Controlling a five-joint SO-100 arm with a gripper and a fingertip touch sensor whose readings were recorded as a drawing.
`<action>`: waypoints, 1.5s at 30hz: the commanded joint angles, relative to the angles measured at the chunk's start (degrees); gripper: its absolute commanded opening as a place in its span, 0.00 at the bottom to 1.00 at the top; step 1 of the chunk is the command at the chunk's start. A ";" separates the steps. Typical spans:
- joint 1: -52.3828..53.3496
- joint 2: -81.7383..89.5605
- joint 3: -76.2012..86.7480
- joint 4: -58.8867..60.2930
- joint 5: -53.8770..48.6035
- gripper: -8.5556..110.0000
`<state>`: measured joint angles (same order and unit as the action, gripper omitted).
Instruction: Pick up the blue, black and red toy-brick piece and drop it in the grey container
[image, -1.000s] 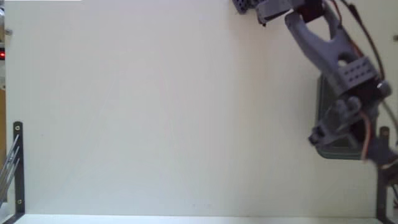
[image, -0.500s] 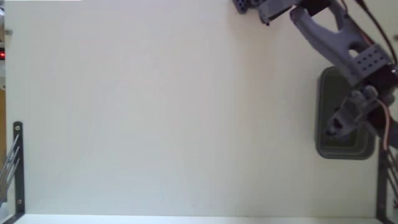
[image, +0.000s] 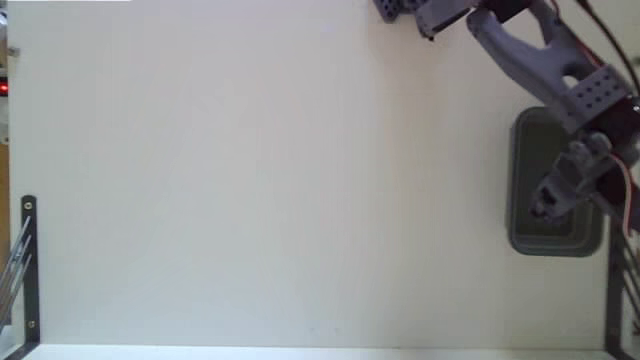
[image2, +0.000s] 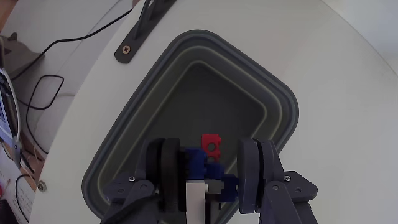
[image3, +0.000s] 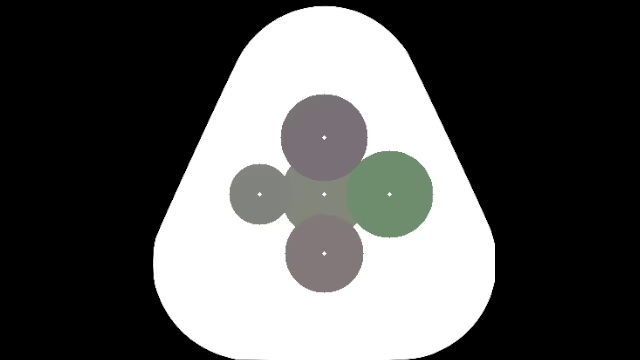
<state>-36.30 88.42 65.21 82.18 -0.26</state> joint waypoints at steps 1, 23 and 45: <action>-1.10 4.68 0.69 -0.48 0.26 0.45; -1.10 4.68 0.69 -0.48 0.26 1.00; 2.41 9.28 5.25 -0.45 0.26 1.00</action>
<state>-34.45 91.93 69.43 82.18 -0.26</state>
